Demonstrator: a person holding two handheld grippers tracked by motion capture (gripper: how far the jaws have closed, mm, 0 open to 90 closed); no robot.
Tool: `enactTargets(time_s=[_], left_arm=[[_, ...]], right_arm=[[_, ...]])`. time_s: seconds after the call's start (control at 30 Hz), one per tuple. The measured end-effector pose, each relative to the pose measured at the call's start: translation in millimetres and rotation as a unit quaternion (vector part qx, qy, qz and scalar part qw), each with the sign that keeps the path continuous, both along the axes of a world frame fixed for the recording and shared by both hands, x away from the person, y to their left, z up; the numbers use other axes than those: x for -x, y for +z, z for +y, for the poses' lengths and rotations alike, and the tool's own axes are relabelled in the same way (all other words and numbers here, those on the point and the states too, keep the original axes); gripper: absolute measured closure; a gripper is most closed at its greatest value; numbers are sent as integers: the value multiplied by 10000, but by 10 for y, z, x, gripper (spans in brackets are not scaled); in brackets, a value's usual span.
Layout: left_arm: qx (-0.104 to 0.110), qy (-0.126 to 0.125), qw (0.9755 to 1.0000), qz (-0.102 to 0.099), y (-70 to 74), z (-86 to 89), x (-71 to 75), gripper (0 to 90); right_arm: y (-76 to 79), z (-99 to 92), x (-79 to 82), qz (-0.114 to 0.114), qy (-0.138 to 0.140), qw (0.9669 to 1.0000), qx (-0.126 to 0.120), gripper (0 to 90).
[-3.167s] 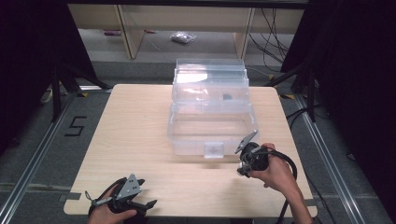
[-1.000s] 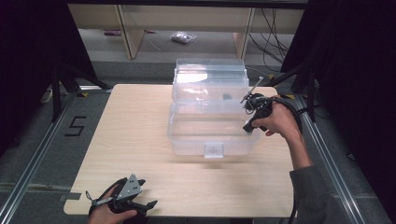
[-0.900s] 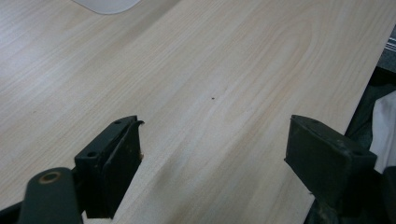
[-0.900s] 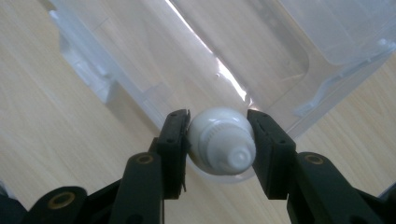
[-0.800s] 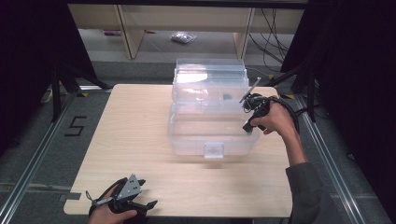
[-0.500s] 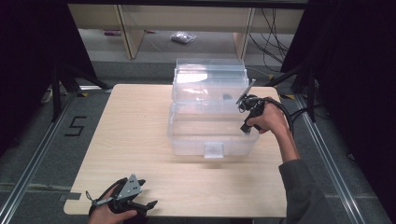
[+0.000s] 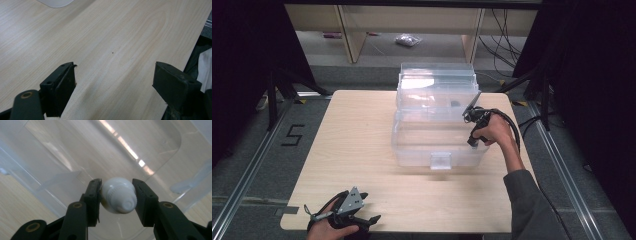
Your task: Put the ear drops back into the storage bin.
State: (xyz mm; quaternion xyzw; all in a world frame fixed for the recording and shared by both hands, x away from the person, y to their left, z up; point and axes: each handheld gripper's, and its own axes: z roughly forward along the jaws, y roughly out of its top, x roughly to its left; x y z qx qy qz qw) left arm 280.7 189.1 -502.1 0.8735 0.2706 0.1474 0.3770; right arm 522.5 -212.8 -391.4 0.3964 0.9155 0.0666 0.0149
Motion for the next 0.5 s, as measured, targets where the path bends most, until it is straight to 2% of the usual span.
enactTargets(time_s=[0.03,0.07,0.1,0.17,0.2,0.23,0.27,0.4,0.47,0.5], left_arm=[[-5,-16,10000,16,-2,0,-5,177],[-34,7,10000,12,-3,-3,-5,177],[35,3,10000,28,-2,-5,5,177],[15,-2,10000,20,-2,-4,2,177],[64,11,10000,34,-4,-8,6,177],[13,-19,10000,40,-1,-2,-3,177],[-35,-4,10000,19,-3,-2,-6,177],[40,8,10000,13,-1,-3,4,177],[41,9,10000,12,0,-3,4,177],[40,8,10000,8,1,-2,4,177]], right_arm=[[-25,-2,-8,-20,-18,10000,-15,603],[-29,2,-17,84,-45,10000,-5,603],[-51,-1,-19,62,-46,10000,-3,603],[-83,-8,-41,32,43,10000,22,603],[-88,1,-39,88,-107,9998,153,603],[-104,-8,-60,17,63,9999,107,603],[-102,16,-48,127,-170,9996,192,603],[-152,21,-72,129,-108,9996,243,603],[-165,43,-73,230,-154,9993,264,603],[-193,24,-92,205,-86,9993,305,603]])
